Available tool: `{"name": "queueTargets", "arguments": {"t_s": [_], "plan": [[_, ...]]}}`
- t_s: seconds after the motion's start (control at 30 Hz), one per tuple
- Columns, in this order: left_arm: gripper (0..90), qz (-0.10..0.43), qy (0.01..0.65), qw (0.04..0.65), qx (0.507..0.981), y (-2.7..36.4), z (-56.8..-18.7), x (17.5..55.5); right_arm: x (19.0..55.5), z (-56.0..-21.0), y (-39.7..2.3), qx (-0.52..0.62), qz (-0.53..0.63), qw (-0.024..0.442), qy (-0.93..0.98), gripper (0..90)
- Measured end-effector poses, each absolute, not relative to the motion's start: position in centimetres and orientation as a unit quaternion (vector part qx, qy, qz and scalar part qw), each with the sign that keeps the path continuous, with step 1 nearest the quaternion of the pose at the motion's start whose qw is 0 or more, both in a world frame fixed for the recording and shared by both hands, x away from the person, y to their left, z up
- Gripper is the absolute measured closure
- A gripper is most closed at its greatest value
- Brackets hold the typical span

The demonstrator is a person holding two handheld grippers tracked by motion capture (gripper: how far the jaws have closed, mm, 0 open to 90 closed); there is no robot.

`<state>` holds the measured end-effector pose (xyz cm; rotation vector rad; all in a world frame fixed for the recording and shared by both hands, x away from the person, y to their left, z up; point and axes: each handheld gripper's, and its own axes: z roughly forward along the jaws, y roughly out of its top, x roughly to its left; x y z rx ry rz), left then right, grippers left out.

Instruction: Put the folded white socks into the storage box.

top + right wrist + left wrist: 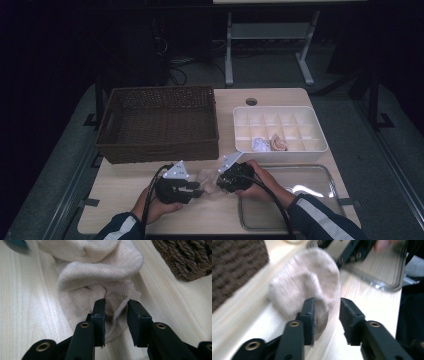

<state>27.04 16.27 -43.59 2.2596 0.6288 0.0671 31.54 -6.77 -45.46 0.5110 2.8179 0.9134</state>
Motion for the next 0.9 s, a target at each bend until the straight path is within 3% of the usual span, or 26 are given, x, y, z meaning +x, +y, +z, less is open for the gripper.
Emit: {"name": "queueTargets", "arguments": {"t_s": [0.2,0.5,0.67,0.8,0.9], "plan": [[85.4,0.037,0.241,0.383,0.891,15.2,-44.4,27.7,31.6,-45.5,-6.8,0.169,0.304,0.065,0.935,67.5],[87.0,0.053,0.257,0.443,0.858,14.6,-43.7,28.4,31.5,-45.5,-6.7,0.168,0.306,0.071,0.935,67.1],[85.9,0.042,0.237,0.431,0.87,13.1,-44.3,28.5,31.5,-45.5,-6.8,0.165,0.304,0.071,0.936,65.7],[80.9,0.029,0.217,0.411,0.885,12.6,-45.3,28.2,31.6,-45.2,-7.1,0.165,0.299,0.065,0.938,51.4],[66.7,0.026,0.211,0.416,0.884,12.7,-45.2,27.9,31.5,-44.5,-7.7,0.154,0.3,0.058,0.94,47.3]]}}
